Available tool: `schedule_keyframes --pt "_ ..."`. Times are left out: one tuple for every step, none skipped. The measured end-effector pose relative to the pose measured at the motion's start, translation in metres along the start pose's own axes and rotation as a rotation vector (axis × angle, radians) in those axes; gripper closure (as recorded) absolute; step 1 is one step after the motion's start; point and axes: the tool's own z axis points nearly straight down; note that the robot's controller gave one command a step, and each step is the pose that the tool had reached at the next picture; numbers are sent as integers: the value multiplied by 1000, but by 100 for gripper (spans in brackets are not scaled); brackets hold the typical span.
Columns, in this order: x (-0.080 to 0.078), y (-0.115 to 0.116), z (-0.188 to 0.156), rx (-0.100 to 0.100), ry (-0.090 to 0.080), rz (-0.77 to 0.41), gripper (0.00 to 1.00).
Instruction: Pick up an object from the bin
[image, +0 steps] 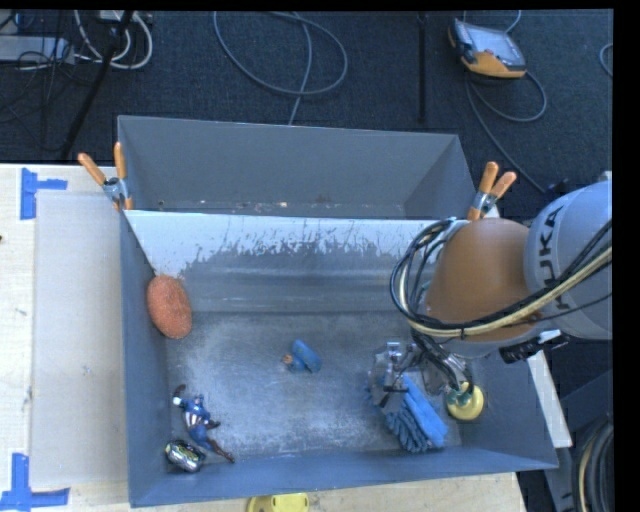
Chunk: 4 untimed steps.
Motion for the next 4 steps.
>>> schedule_keyframes --pt "23 -36 14 1 -4 -33 0" --pt "29 -42 20 1 2 -33 0" --pt "34 -70 44 0 -2 61 100" --pt "34 -70 44 0 -2 61 100"
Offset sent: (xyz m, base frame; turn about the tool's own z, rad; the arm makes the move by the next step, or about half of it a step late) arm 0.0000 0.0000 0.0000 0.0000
